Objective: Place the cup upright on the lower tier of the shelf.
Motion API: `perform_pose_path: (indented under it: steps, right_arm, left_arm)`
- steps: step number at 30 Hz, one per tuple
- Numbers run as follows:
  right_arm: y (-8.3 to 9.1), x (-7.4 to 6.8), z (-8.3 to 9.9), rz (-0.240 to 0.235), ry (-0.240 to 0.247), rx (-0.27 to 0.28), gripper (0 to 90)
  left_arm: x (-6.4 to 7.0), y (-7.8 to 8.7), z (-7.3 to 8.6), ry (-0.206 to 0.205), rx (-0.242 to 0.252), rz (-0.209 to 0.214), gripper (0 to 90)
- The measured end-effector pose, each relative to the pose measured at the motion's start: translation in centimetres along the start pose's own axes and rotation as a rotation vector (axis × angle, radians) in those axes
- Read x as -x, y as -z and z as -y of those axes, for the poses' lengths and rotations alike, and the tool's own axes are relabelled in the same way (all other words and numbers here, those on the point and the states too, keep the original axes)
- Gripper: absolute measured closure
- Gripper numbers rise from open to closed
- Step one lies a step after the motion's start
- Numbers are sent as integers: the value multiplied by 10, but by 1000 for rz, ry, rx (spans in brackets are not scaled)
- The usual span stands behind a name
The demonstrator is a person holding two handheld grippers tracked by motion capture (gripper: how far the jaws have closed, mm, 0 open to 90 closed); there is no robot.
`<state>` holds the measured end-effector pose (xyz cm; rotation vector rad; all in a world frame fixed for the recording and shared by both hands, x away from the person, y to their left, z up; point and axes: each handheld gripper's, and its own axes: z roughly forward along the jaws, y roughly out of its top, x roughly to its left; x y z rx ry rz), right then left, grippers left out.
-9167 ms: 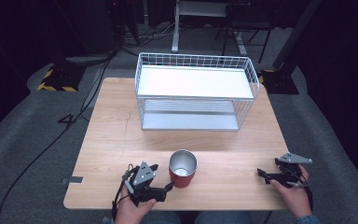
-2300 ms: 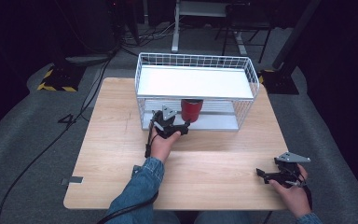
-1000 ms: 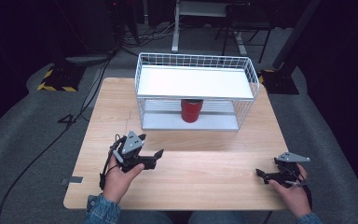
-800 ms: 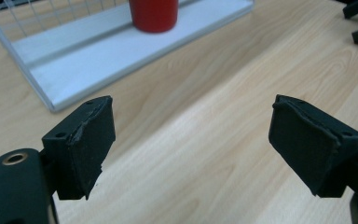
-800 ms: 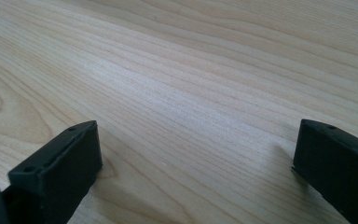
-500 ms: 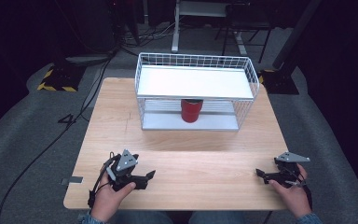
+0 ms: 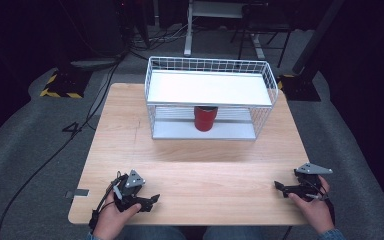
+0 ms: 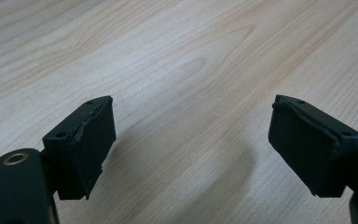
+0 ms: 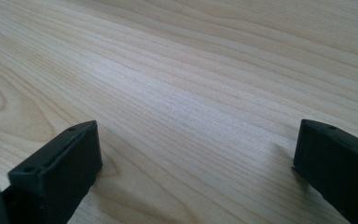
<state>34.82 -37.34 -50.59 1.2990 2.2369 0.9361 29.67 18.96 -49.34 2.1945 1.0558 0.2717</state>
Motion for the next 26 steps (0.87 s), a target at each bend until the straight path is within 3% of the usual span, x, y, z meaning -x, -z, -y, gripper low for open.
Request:
perform_pose_path:
  steps: [2, 9, 11, 12, 15, 26]
  right_arm:
    - [0, 0, 0, 0, 0, 0, 10]
    - [0, 0, 0, 0, 0, 0, 10]
    - [0, 0, 0, -1, 0, 0, 9]
    - [0, 0, 0, 0, 0, 0, 10]
    - [0, 0, 0, 0, 0, 0, 9]
    - [0, 0, 0, -1, 0, -1, 9]
  left_arm:
    - [0, -1, 1, 9, -12, 4, 156]
    - [1, -4, 1, -16, -19, -4, 154]
    - [1, -5, 3, -66, -12, -39, 151]
    - [-2, -8, 5, -84, 14, -35, 139]
    - [-5, -10, 5, -69, 21, -51, 71]
    - [-4, -11, 5, -49, 18, -64, 41]
